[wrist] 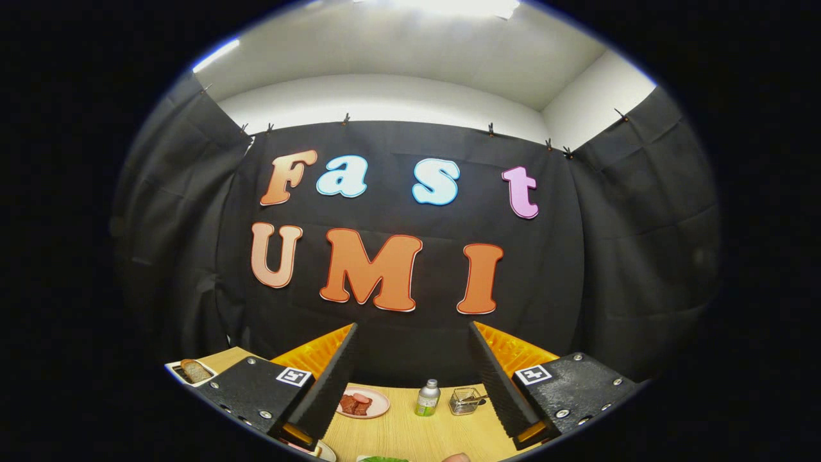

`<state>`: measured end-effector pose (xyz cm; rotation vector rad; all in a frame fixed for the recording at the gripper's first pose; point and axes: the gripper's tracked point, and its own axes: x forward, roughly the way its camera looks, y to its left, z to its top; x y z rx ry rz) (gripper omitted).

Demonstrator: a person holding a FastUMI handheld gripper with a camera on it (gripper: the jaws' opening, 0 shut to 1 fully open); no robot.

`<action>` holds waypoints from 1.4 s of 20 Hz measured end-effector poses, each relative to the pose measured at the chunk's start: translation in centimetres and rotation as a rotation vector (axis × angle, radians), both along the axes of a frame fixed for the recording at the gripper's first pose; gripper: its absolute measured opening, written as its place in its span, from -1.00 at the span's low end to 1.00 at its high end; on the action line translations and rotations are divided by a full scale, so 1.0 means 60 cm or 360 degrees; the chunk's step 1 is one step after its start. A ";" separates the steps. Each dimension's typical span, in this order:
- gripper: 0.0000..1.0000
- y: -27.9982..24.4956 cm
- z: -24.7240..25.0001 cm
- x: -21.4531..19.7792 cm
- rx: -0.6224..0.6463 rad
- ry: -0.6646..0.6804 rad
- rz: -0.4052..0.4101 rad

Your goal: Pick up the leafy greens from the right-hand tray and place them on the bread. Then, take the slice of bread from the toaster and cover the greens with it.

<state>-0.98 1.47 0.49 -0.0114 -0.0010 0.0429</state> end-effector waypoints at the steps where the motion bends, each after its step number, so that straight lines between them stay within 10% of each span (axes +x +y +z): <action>1: 0.98 0.005 -0.001 -0.001 0.0010 0.0005 0.0014; 19: 0.98 0.018 -0.063 -0.028 -0.0003 0.0152 0.0083; 28: 0.99 0.020 -0.269 -0.063 -0.0023 0.0659 0.0176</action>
